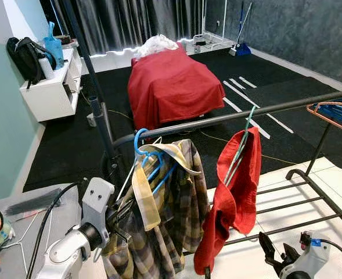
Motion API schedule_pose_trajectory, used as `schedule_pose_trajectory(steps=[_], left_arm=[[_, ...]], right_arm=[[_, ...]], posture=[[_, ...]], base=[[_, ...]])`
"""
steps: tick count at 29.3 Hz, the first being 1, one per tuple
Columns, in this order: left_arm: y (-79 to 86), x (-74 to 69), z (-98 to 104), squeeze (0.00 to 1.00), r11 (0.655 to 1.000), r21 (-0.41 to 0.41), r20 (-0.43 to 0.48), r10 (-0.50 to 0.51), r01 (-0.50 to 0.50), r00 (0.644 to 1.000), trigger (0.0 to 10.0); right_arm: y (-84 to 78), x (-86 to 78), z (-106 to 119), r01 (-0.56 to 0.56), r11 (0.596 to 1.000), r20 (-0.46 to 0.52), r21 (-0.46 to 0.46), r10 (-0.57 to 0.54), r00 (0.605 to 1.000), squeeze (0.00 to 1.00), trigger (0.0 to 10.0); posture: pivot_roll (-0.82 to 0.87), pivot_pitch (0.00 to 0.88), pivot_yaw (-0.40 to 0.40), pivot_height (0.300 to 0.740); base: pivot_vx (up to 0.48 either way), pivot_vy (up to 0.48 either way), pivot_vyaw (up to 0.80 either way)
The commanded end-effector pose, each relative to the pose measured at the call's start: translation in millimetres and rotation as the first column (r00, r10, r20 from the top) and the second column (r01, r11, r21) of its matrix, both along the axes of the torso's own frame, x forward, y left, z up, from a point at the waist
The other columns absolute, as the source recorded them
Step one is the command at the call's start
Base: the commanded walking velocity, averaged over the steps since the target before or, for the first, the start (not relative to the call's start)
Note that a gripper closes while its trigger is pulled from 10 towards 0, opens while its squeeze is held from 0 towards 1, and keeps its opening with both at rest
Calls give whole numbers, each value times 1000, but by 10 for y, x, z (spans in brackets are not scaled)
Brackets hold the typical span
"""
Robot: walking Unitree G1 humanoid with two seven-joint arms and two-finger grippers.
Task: Hang hanger
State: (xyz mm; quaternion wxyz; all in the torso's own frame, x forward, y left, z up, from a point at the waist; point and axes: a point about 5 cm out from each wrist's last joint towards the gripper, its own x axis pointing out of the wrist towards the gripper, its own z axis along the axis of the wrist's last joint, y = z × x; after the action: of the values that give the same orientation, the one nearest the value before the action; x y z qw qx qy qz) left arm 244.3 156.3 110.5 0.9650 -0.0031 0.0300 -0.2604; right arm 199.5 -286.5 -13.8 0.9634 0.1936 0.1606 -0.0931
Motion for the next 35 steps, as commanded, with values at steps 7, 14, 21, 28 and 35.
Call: schedule_pose_trajectory(steps=[7,14,21,28,35], left_arm=[[-218,209,682,0,992,-115,240,-20,49,971,3804],[-299,146,683,0,990,-100,229,-76,101,970,5451],[5,-84,136,0,999,52,51,-10,7,999,9490],[201,-252,-169,0,989,135,-45,70,-63,997,10000],[288,-354,-381,0,976,186,-79,125,-108,989,10000]], right_arm=[[43,32,-5,-14,1000,-3,13,14,1000,0,10000],[44,26,-7,-12,1000,-3,13,12,1000,0,10000],[39,17,-8,-15,1000,-3,18,15,1000,0,10000],[27,23,-5,-16,1000,-5,20,17,1000,0,10000],[19,40,1,-16,1000,-7,19,16,1000,0,10000]], posture=[[-207,0,64,740],[-206,0,66,740],[-190,0,58,740],[-184,0,53,740],[-179,0,49,740]], base=[[0,0,0],[0,0,0],[0,0,0],[0,0,0],[0,0,0]])
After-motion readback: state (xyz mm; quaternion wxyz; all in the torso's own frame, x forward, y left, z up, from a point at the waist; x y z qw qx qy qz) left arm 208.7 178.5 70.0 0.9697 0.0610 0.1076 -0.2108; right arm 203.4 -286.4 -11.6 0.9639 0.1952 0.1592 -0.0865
